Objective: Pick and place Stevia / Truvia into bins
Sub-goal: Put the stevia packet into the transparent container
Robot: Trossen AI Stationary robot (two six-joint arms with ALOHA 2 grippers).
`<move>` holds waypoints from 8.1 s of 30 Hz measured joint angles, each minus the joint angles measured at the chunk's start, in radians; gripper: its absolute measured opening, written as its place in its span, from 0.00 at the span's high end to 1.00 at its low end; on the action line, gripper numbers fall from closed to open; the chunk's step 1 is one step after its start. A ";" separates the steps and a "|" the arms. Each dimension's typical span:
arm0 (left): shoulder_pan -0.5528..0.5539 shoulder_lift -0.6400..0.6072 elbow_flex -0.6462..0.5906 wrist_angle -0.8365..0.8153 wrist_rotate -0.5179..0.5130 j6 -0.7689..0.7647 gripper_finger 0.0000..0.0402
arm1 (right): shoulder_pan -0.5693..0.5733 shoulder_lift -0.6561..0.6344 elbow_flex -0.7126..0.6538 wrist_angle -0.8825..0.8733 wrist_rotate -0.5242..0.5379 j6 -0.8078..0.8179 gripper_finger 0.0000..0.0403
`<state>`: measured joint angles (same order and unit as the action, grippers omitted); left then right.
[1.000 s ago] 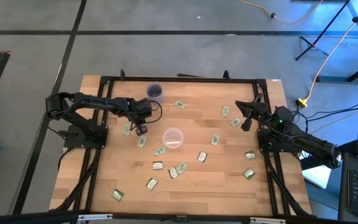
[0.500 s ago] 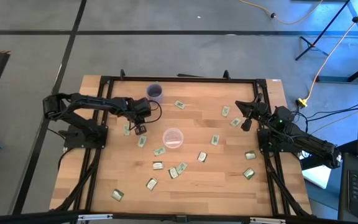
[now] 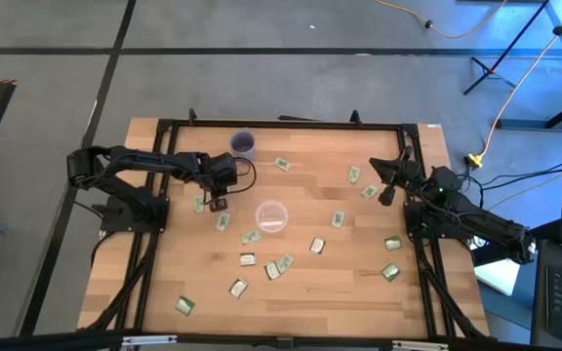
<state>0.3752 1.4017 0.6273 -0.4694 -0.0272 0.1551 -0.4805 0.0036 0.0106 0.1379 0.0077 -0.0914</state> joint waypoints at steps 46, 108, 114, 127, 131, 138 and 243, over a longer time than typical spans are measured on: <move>-0.002 0.038 -0.003 0.003 -0.022 0.024 0.93 | 0.000 0.000 0.000 0.000 0.000 0.000 0.94; -0.288 0.248 0.198 0.477 0.228 -0.037 0.79 | 0.000 0.000 0.000 0.014 0.000 -0.023 0.94; -0.288 0.248 0.205 0.494 0.228 -0.037 0.77 | 0.000 0.000 0.000 0.037 -0.001 -0.041 0.94; -0.288 0.248 0.453 -0.094 0.134 -0.038 0.77 | 0.000 0.000 0.000 0.035 -0.001 -0.044 0.94; -0.287 0.244 0.499 -0.359 -0.010 -0.149 0.76 | 0.000 0.000 0.000 0.032 -0.001 -0.044 0.94; -0.275 0.138 0.430 -0.398 -0.019 -0.204 0.77 | 0.000 0.000 0.000 0.022 0.000 -0.044 0.94; -0.438 0.266 0.492 -0.068 -0.155 -0.058 0.96 | -0.001 0.000 0.000 0.006 0.000 -0.045 0.94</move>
<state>-0.0630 1.6672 1.1191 -0.5370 -0.1820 0.0974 -0.4812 0.0040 0.0109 0.1444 0.0074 -0.1364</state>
